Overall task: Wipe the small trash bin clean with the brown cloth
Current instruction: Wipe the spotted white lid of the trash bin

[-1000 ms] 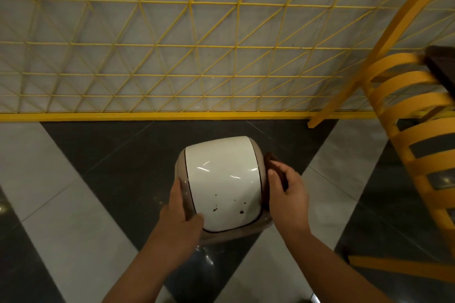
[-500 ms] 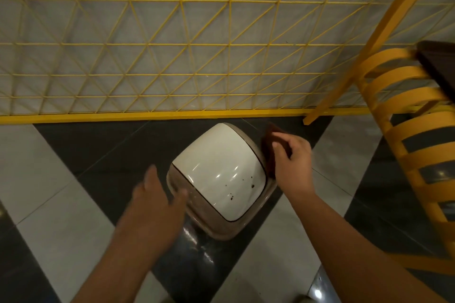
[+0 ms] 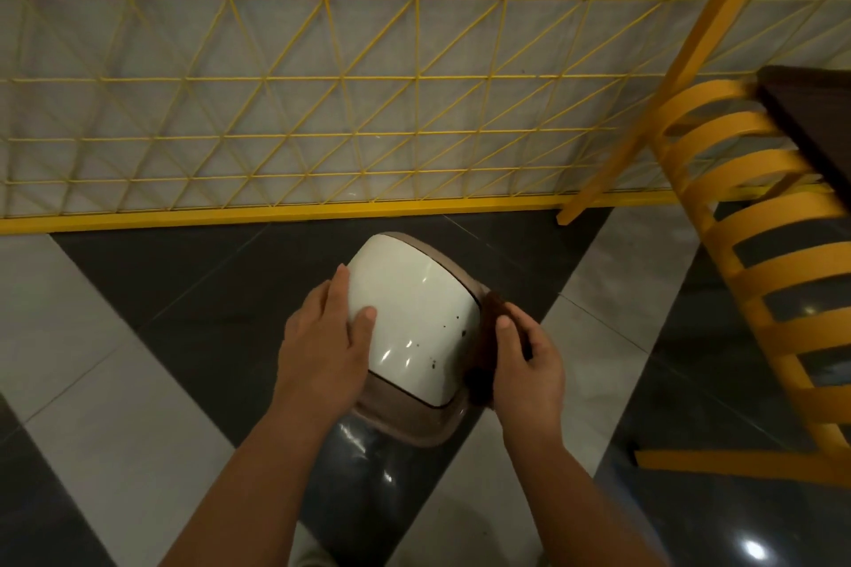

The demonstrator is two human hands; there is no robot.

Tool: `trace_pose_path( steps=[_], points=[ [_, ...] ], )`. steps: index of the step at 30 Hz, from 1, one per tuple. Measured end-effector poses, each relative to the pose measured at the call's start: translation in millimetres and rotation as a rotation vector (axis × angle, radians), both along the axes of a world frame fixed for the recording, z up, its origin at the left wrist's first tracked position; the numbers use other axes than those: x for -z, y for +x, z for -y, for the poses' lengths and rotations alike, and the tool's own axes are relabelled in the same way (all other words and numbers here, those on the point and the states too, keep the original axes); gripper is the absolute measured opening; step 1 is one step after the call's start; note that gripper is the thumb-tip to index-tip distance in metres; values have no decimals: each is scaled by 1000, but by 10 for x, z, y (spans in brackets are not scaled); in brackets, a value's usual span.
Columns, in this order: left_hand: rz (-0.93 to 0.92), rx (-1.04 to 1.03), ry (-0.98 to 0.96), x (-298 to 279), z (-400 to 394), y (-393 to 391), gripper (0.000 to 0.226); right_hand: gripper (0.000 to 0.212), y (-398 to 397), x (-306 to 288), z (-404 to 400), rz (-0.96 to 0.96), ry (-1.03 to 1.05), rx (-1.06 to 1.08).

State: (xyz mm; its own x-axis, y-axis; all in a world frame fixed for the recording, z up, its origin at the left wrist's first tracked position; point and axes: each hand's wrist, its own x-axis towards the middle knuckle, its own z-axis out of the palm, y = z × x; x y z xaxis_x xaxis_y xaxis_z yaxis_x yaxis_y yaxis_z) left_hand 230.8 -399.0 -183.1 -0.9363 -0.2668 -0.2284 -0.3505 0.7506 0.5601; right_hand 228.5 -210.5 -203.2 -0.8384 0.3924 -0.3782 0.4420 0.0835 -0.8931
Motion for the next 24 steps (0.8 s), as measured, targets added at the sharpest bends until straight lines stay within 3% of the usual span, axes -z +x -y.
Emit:
trace_pose_path(
  steps=[5, 9, 13, 15, 20, 24],
  points=[
    [24, -119, -86, 32, -216, 162, 63, 38, 78, -94, 392, -135, 184, -222],
    [29, -157, -82, 70, -238, 193, 59, 39, 403, -58, 454, -305, 392, -593],
    [-3, -186, -34, 64, -267, 205, 57, 32, 254, 52, 119, -118, 321, -272],
    [-5, -188, -39, 70, -277, 199, 57, 31, 190, 61, 176, -83, 332, -210],
    [-19, -194, -44, 80, -272, 206, 56, 36, 494, -12, 479, -287, 436, -445],
    [-20, -195, -43, 79, -272, 207, 55, 30, 406, 156, 76, -175, 607, -453]
  ],
)
